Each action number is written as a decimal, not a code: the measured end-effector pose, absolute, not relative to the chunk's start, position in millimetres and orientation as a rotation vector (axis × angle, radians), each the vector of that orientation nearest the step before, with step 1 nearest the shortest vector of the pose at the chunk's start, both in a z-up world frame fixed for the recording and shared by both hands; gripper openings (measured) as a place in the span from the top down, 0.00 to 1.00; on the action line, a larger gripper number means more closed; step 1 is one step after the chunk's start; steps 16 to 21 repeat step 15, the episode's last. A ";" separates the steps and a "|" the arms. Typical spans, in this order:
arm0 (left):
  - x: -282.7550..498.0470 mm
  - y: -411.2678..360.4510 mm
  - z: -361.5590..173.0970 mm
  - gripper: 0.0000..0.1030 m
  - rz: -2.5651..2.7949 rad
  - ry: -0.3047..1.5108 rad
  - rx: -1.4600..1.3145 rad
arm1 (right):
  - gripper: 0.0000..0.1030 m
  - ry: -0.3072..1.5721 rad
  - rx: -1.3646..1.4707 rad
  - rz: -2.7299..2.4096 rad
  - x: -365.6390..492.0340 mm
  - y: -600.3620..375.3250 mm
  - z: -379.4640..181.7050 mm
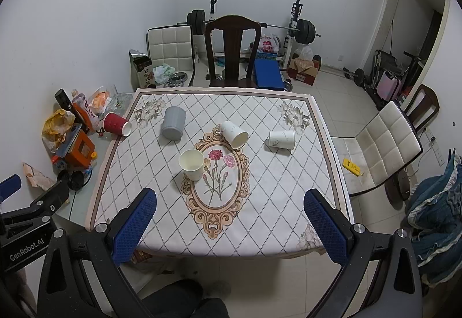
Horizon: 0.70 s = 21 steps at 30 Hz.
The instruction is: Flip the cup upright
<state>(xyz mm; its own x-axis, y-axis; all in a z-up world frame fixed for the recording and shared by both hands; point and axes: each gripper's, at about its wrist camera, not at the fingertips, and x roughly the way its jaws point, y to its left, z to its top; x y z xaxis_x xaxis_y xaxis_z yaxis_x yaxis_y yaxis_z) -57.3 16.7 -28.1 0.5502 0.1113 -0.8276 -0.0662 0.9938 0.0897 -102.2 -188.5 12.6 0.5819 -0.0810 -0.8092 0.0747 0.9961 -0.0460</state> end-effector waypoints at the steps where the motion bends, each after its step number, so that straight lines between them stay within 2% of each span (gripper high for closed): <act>1: -58.3 15.8 -27.8 0.00 0.105 0.983 0.052 | 0.00 0.945 -0.008 -0.089 -101.6 -187.6 12.1; 21: -56.8 19.7 -24.4 0.00 0.108 0.972 0.052 | 0.00 0.946 -0.006 -0.091 -102.5 -187.7 12.6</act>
